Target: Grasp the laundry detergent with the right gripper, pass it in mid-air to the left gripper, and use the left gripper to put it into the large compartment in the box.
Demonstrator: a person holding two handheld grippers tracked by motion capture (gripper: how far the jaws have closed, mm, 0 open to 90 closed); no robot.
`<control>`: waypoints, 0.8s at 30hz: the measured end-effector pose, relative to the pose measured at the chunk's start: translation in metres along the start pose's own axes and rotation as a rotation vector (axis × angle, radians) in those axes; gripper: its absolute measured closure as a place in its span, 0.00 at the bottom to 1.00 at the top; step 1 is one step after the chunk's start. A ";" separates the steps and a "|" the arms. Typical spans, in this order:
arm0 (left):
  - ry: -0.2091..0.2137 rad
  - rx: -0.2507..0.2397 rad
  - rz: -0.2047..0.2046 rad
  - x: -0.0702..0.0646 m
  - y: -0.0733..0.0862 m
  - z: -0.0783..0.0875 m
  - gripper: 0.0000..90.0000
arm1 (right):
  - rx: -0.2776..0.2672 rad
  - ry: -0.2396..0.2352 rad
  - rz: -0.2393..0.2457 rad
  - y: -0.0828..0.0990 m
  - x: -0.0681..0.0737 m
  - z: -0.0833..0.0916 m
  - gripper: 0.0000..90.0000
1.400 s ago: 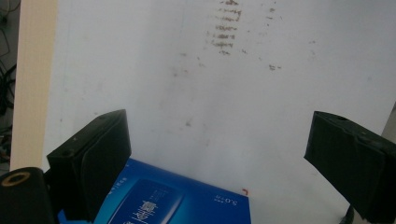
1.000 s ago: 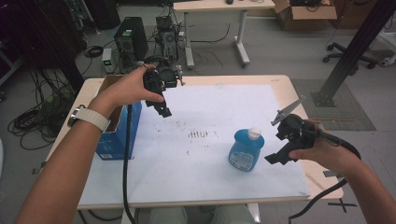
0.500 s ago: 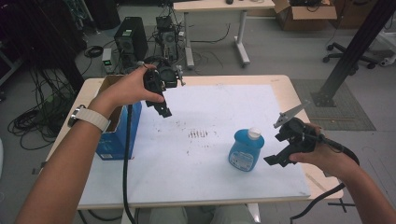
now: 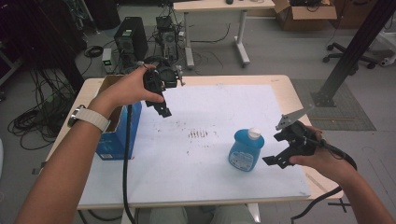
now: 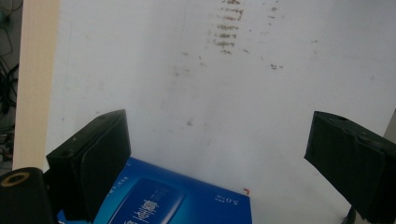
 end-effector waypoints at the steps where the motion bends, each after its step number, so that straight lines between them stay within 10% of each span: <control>1: 0.000 0.001 -0.004 0.000 0.000 0.000 0.08 | -0.005 0.000 0.000 0.000 0.000 -0.001 0.06; 24: 0.000 -0.001 -0.001 0.000 -0.001 -0.001 0.08 | -0.150 0.016 -0.004 0.009 0.001 -0.007 0.06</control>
Point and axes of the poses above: each handheld gripper's, and its own axes: z roughly backward along the jaws, y roughly out of its underside, x roughly to its left, the point moved 5 cm from there along -z, roughly forward along the jaws, and after that the axes turned 8 degrees about -x, right-handed, at the moved point
